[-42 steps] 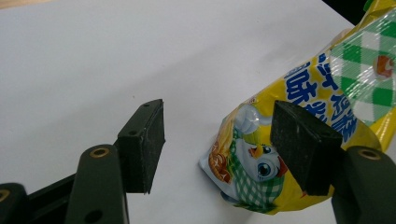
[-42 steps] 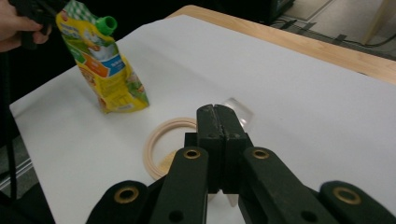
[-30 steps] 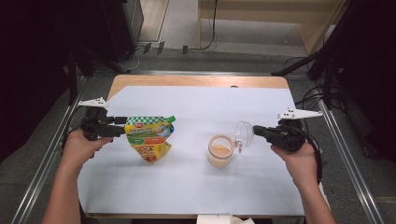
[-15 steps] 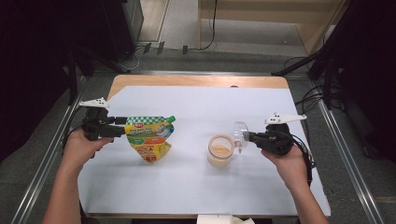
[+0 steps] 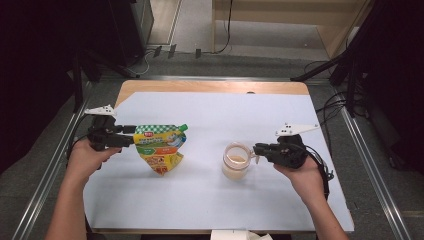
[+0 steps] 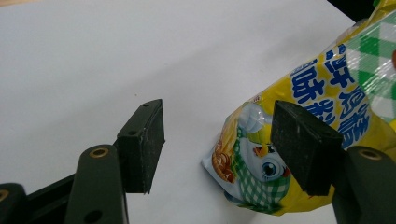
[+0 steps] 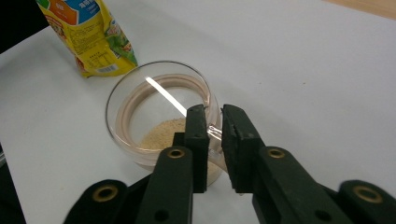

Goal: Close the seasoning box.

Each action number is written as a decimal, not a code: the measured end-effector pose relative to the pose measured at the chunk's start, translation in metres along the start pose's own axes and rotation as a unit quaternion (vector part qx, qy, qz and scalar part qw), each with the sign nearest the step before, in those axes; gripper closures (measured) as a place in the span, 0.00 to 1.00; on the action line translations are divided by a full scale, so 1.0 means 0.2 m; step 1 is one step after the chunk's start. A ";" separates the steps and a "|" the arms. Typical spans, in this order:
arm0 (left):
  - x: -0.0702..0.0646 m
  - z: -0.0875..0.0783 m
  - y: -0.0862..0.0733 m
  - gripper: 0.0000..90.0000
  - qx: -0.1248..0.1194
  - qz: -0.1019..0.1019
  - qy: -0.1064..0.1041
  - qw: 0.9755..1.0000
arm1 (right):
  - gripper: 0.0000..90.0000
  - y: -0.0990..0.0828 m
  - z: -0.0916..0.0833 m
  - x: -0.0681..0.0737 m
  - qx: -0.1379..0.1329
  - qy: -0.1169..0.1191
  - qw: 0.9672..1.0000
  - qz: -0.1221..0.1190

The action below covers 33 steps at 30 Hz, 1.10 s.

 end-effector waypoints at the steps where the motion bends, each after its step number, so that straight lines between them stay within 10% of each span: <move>1: 0.00 0.00 0.00 0.40 0.000 0.000 0.000 1.000 | 0.83 0.00 0.00 -0.02 -0.002 -0.004 1.000 0.000; 10: 0.00 0.00 0.00 0.40 0.001 -0.001 0.002 1.000 | 0.54 -0.03 -0.01 -0.12 -0.008 -0.033 0.999 0.007; 33: 0.04 0.02 -0.04 0.40 0.010 -0.010 0.007 1.000 | 0.32 -0.18 0.04 -0.39 -0.026 -0.090 0.995 0.032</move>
Point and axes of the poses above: each handheld gripper's, and its own axes: z roughly forward along the jaws, y roughly out of its top, x roughly to its left, the point moved 9 cm from there along z, roughly forward along the jaws, and after that the axes turned 1 degree about -z, right-handed, at the moved point
